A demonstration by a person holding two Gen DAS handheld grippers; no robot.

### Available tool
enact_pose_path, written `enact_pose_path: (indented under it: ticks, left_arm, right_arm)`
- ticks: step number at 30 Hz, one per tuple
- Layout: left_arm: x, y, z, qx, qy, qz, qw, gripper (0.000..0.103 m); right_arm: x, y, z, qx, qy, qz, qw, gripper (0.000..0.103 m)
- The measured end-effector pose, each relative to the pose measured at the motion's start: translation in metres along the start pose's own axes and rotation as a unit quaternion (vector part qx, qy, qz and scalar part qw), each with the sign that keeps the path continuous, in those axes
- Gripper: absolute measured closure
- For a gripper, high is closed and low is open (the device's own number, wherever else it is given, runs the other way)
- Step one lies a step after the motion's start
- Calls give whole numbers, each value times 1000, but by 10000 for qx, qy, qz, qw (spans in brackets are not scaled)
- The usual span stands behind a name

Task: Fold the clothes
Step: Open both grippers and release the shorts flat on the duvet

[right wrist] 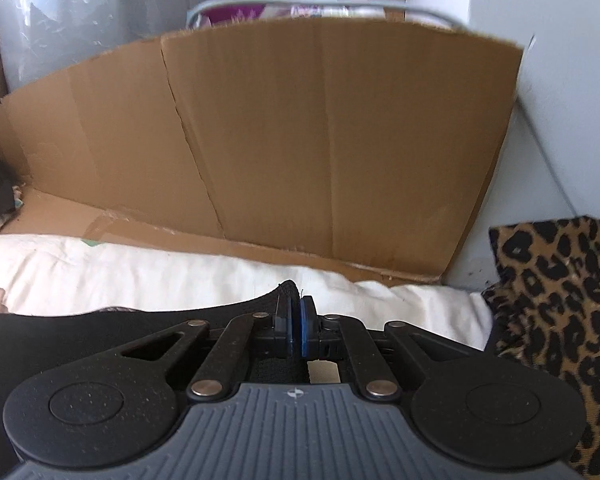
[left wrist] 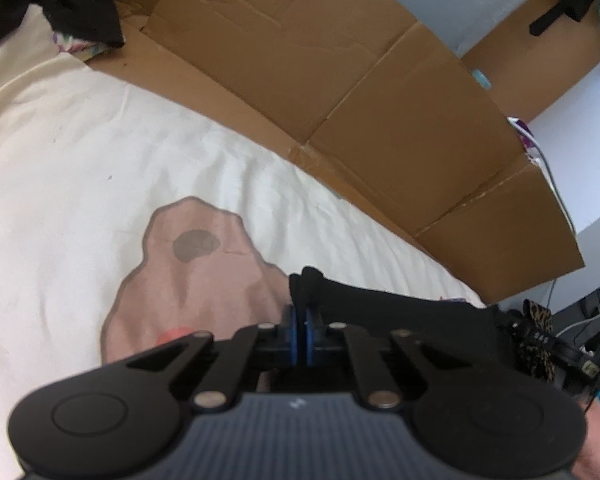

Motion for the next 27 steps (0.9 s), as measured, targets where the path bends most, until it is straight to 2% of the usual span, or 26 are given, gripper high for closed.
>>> enact_pose_path:
  ticks: [1,2,6,10,13,21,23,25,27]
  left_arm:
    - [0,3,3,-131,103,-99,9998,83]
    - [0,7,4,-213,161,-194,9995,80]
    - [-2,1,-10,-165,3,-50,9999,79]
    - [-4,-16,-23,-67,-103,195,9997,75]
    - [0,-36,-27,119,-20,405,9991,74]
    - [47,-87,-30,559,497,938,9928,72]
    - [61,-97,-32,614,581,1124,9901,67]
    - [75,-103,-33,652,666,1234,9880,52]
    - [88,-108,-35,672,761,1294,9864,51]
  right_arm:
    - [2,-2,6,-72,137,127,9998,99]
    - [3,-5,9,-126,222,255,9993,98]
    - [3,-18,-3,-209,95,577,9981,92]
    - [4,-21,-23,-422,-41,623,9972,79]
    - [9,-20,-37,-670,-14,669,9955,72]
    - [33,-13,-82,-772,-76,753,9941,68]
    - [46,-6,-96,-770,-126,623,9950,63]
    - [62,1,-108,-742,-130,528,9958,63]
    - [78,7,-117,-843,-48,494,9952,63]
Point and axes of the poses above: each gripper's, at about its wrist camera, not at the fingertips, and z roughly the way its jaws point, y to its left, x to its underside, the point moved 4 cm from there along z, roughly the way its jaws point
